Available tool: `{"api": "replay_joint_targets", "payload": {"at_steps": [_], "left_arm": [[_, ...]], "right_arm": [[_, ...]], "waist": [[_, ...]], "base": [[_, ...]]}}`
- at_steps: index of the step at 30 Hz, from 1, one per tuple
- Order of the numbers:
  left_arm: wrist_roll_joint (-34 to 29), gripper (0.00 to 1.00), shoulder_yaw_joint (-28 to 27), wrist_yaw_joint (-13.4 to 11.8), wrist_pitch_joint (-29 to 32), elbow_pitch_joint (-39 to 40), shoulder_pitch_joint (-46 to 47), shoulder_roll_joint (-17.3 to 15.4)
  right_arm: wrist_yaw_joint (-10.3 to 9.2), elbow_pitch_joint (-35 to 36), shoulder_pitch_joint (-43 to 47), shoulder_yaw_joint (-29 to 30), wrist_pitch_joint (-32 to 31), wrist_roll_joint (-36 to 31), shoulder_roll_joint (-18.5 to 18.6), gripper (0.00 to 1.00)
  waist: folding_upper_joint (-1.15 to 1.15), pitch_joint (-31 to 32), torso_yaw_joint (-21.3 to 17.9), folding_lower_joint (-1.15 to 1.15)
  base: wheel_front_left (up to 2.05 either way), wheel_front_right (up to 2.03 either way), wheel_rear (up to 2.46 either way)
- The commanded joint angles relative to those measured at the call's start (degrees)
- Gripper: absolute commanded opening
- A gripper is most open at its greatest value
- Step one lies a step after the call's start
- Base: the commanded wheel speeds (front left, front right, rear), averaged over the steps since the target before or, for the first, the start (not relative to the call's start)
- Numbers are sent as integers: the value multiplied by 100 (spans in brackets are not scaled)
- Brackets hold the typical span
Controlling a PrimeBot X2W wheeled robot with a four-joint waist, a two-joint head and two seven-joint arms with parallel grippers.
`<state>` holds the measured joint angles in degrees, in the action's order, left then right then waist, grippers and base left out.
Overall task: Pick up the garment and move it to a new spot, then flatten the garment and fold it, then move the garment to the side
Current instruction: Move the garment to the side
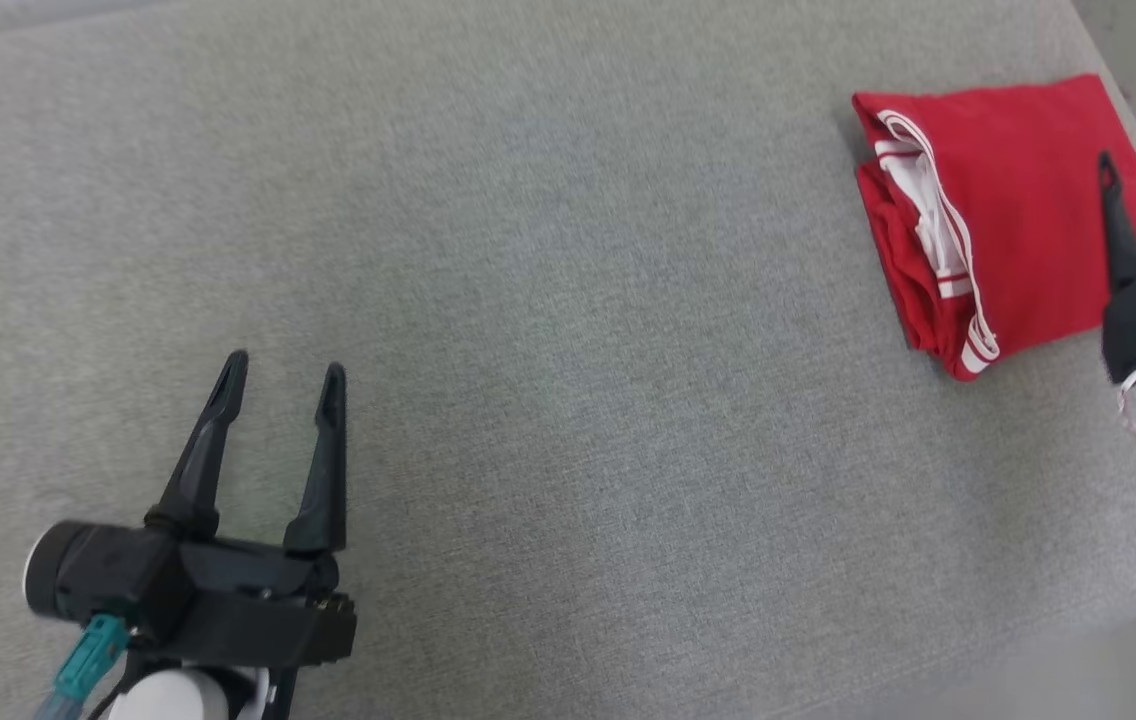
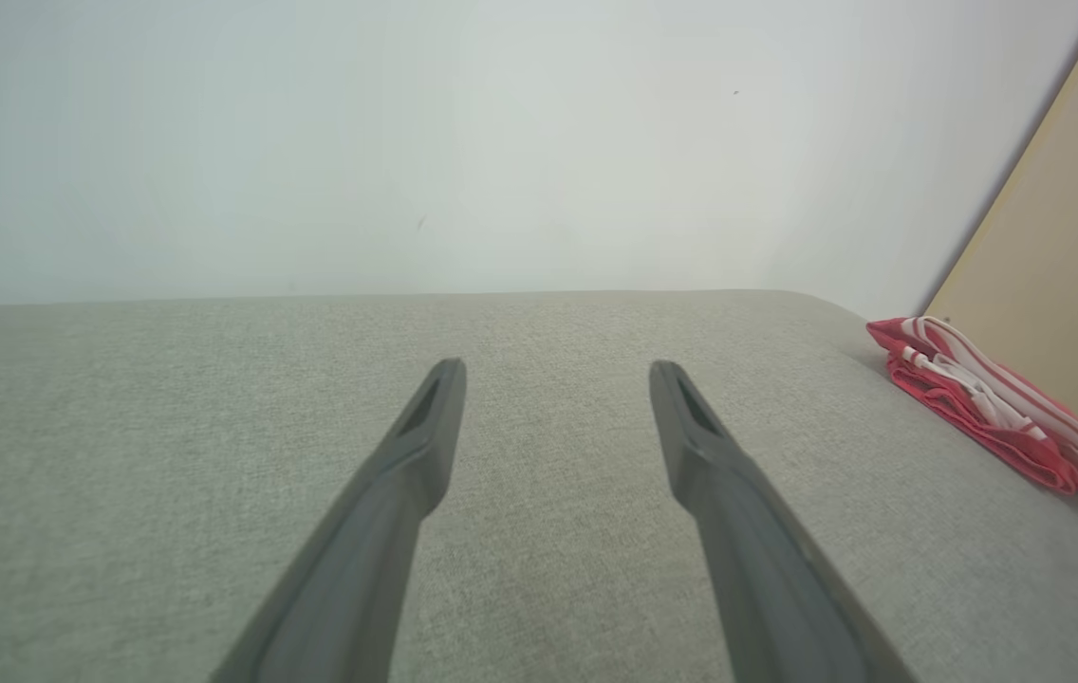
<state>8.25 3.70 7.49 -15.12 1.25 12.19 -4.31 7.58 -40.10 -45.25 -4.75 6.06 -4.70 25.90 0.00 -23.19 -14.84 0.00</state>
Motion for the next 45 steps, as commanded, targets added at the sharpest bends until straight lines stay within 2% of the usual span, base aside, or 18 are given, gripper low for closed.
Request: {"api": "replay_joint_targets", "payload": {"at_steps": [1, 11, 20, 21, 30, 45], "left_arm": [[39, 100, -47, -9, -2, -27, -105, 12], [250, 100, -436, -88, -3, -446, -655, 125], [450, 100, -719, -357, -2, -713, -1221, 143], [448, 100, -746, -453, -2, -709, -1382, 144], [471, 100, -887, -699, -3, -786, -1897, 142], [415, 100, -833, -718, -2, -974, -1877, 142]], "right_arm": [[-17, 25, 145, 19, 11, 21, -59, 100], [-17, 710, 1113, -147, 502, 650, -475, 100], [-17, 1735, 2491, -344, 833, 1437, -817, 100], [-17, 1943, 2812, -342, 860, 1579, -940, 100], [-17, 2350, 3729, -251, 866, 1716, -1444, 100], [-17, 2250, 4363, 70, 717, 1520, -1902, 100]], "waist": [[0, 274, 167, 0], [0, 1402, 530, 0], [0, 2416, 964, 0], [0, 2543, 1028, 0], [0, 2892, 1198, 0], [0, 3016, 1295, 0]], "base": [[0, 0, 0], [0, 0, 0], [0, 0, 0], [0, 0, 0], [0, 0, 0], [0, 0, 0]]}}
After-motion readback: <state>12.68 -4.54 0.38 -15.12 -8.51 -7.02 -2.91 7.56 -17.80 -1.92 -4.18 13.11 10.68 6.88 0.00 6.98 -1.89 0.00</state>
